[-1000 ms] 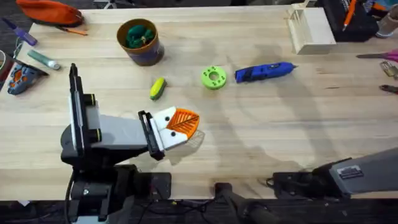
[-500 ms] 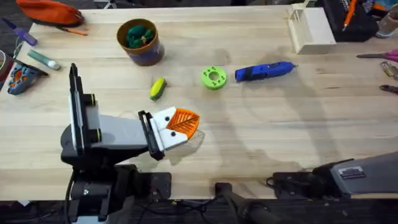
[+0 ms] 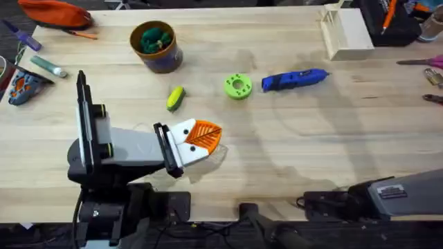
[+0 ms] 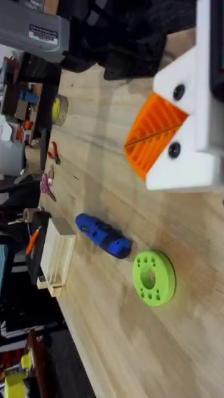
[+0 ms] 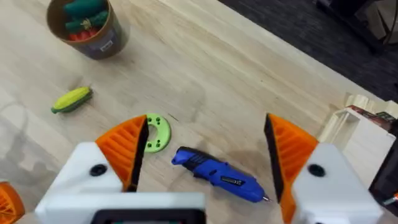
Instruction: Pick up the gripper from the table and insert it into the empty holder that is missing its gripper. Then pick up a screw, insert it into the mounting hole, and use the screwdriver to tighten it. Finally, clean up the table by picking up the vegetable and placing it into the bucket.
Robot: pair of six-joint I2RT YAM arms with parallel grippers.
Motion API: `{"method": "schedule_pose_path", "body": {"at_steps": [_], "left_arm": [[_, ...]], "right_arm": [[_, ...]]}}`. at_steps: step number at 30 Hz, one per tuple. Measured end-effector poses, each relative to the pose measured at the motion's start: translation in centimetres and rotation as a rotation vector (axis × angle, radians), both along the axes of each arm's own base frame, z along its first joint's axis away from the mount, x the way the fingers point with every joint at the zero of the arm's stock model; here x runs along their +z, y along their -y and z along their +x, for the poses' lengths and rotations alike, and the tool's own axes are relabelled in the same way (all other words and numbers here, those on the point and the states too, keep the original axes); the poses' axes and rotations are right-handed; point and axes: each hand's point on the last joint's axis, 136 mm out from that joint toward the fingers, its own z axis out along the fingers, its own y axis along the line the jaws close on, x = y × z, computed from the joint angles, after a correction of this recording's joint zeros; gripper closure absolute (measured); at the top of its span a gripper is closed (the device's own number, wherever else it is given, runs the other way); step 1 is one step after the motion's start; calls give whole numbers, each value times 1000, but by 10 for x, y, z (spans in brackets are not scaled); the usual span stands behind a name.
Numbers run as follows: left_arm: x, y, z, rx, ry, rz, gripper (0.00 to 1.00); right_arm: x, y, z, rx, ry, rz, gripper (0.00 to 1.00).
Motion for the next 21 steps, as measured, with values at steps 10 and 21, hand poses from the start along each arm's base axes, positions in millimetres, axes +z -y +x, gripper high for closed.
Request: {"method": "schedule_pose_path", "body": {"at_steps": [10, 21], "left_arm": [[0, -2, 5, 28, 5, 4, 986], [0, -2, 5, 32, 5, 4, 986]], "right_arm": [[-1, 5, 0, -21, -11, 6, 8], [-9, 51, 2, -225, -107, 80, 7]]}}
